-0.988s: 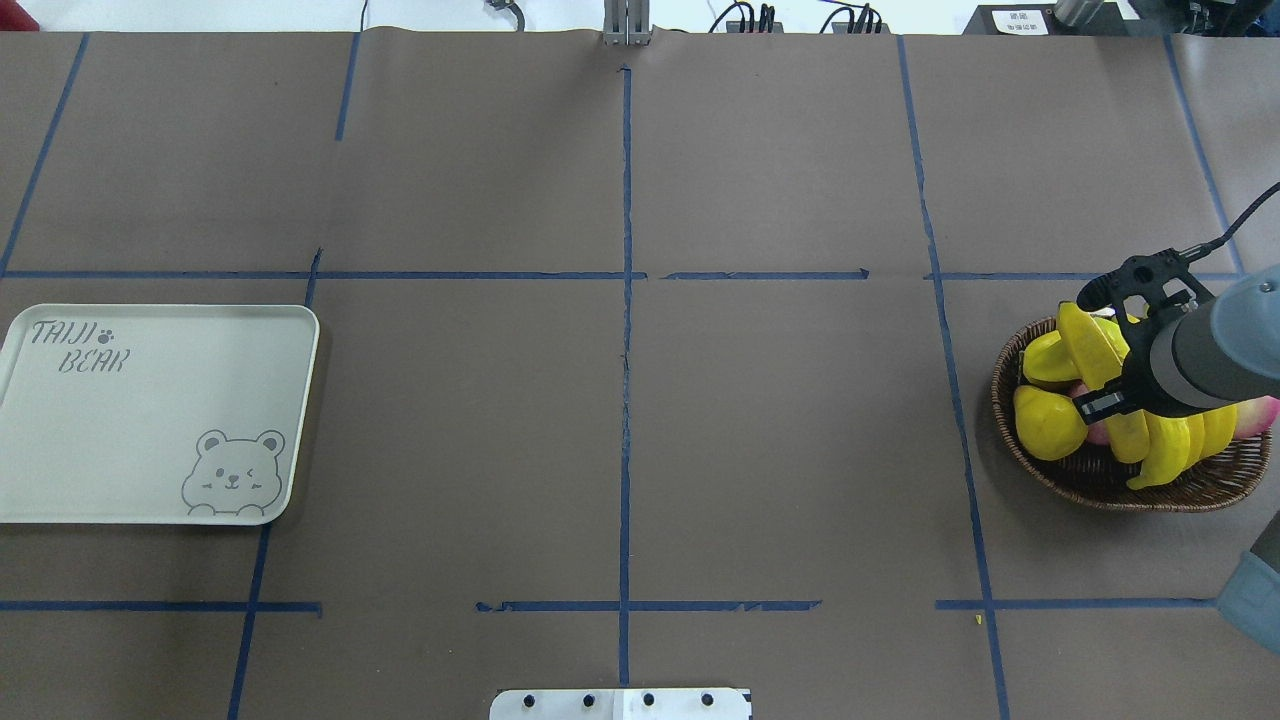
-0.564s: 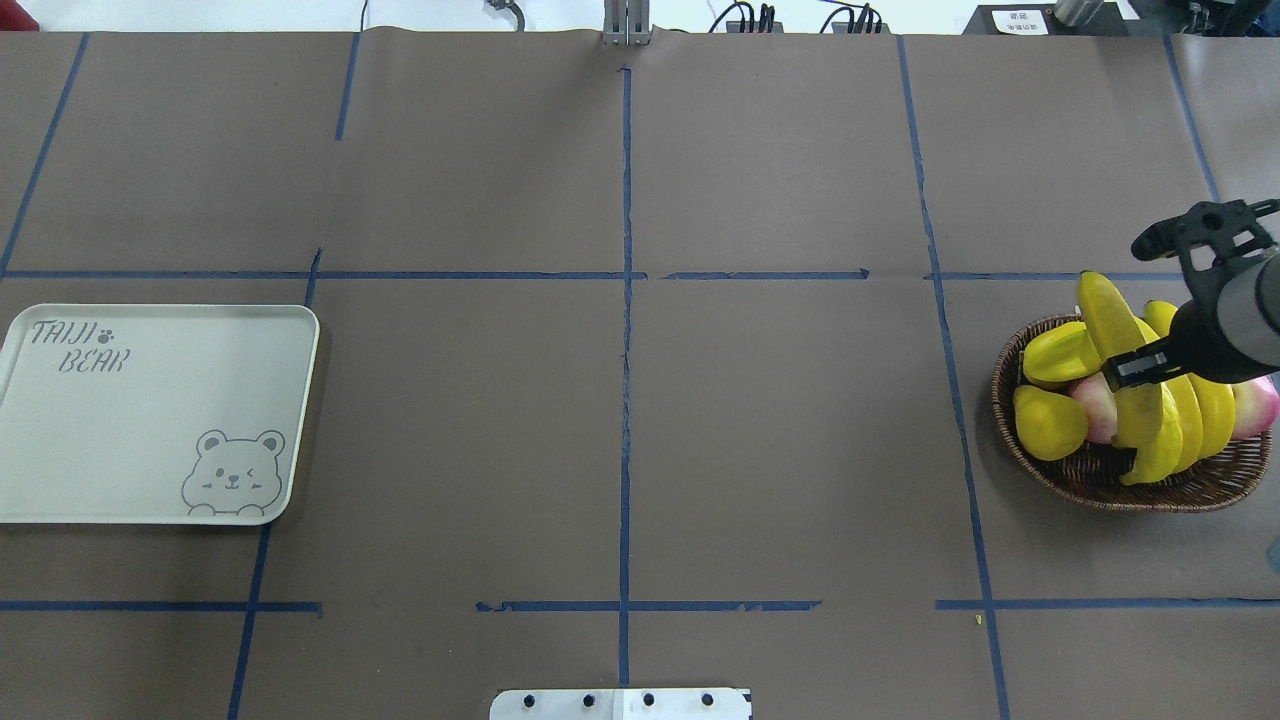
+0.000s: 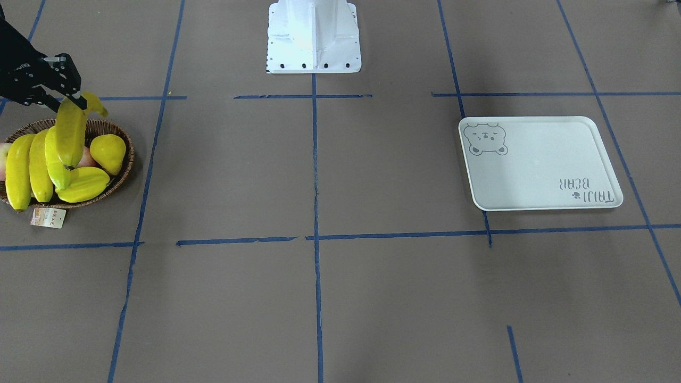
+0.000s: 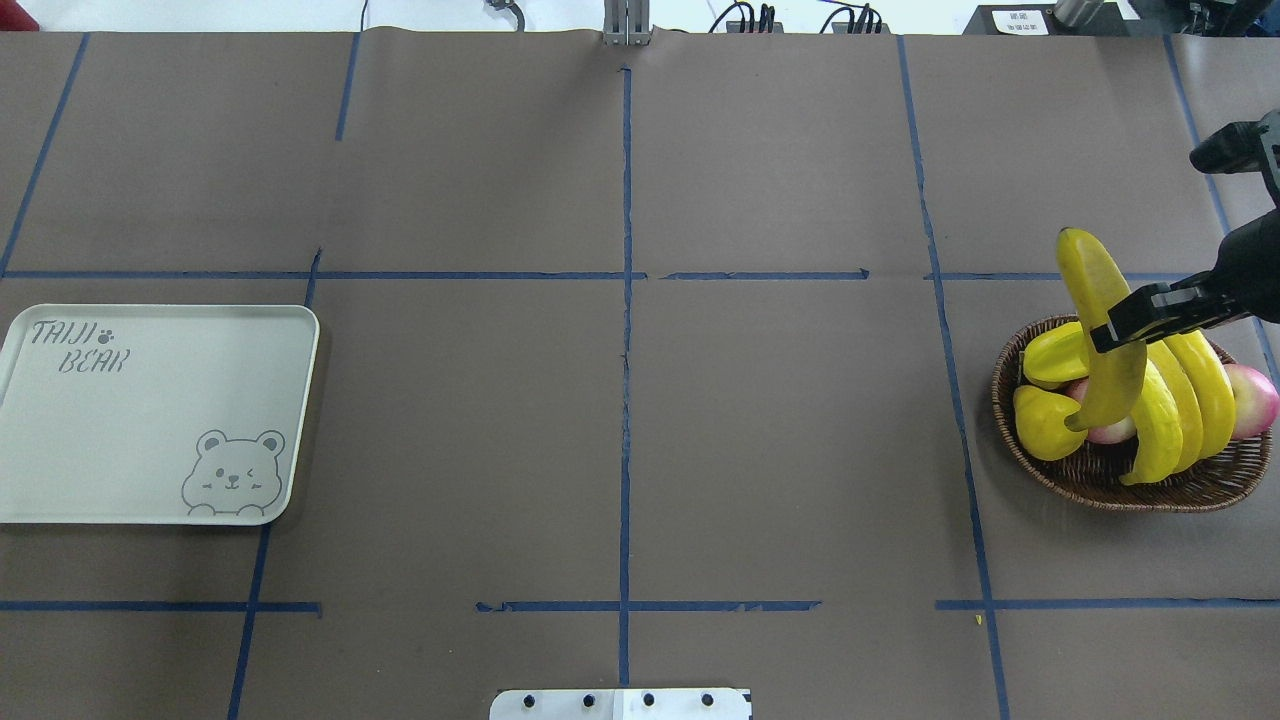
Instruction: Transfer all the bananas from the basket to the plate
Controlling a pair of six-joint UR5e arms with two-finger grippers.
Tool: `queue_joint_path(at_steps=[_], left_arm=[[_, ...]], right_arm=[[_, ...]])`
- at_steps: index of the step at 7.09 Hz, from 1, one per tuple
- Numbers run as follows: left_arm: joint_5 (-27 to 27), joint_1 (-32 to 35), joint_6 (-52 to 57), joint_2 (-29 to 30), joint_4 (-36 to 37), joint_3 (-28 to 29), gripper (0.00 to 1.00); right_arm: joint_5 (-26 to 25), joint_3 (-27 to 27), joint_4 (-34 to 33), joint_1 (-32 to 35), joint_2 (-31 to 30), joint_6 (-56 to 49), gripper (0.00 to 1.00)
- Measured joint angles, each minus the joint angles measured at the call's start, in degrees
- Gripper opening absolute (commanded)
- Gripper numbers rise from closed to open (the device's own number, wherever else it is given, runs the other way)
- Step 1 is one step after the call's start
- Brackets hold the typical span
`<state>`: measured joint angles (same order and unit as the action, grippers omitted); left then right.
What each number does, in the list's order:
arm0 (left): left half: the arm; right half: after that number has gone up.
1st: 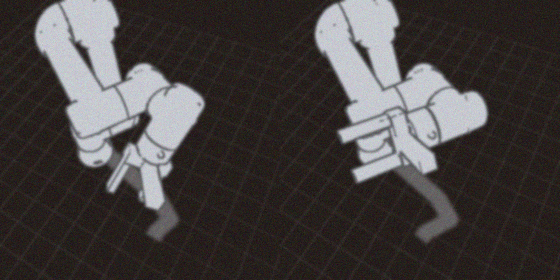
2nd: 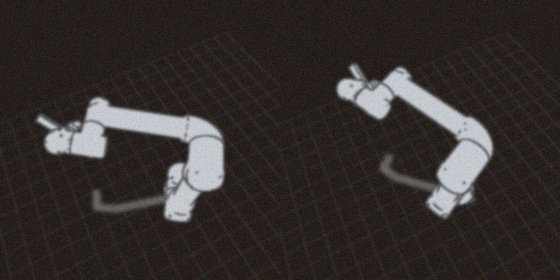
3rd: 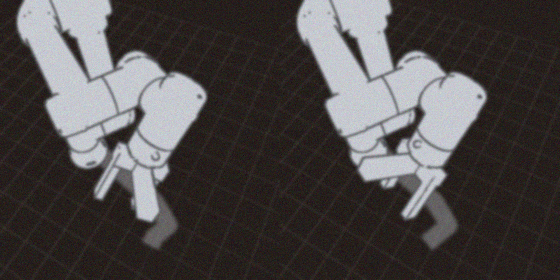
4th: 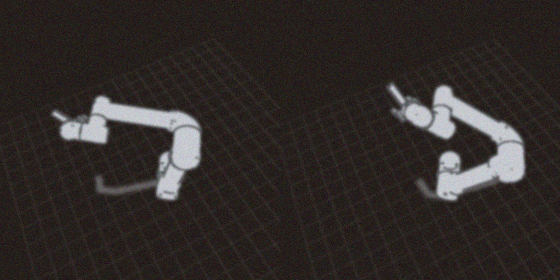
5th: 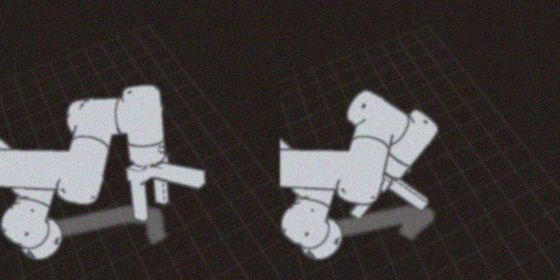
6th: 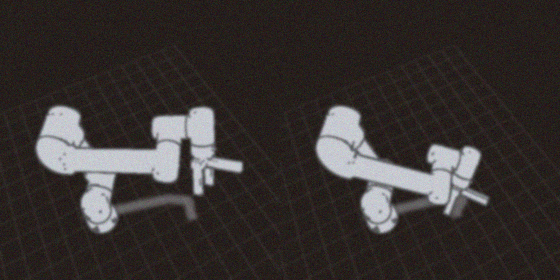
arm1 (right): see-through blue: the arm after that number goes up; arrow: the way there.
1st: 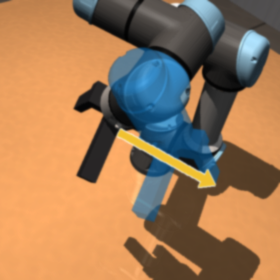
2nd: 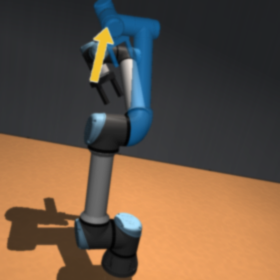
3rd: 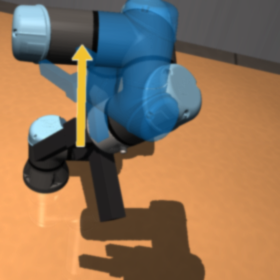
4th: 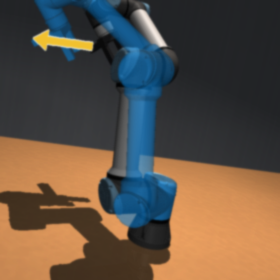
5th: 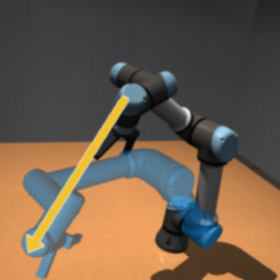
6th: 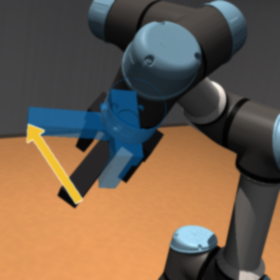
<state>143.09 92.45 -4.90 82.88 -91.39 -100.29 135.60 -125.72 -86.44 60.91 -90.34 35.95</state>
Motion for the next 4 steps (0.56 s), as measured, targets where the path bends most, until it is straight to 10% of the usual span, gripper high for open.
queue_joint_path(at_steps=[4], left_arm=[[9.4, -5.8, -14.4, 1.9, -19.6, -0.3, 1.00]], right_arm=[[1.2, 2.2, 15.0, -5.0, 8.4, 22.2, 0.01]])
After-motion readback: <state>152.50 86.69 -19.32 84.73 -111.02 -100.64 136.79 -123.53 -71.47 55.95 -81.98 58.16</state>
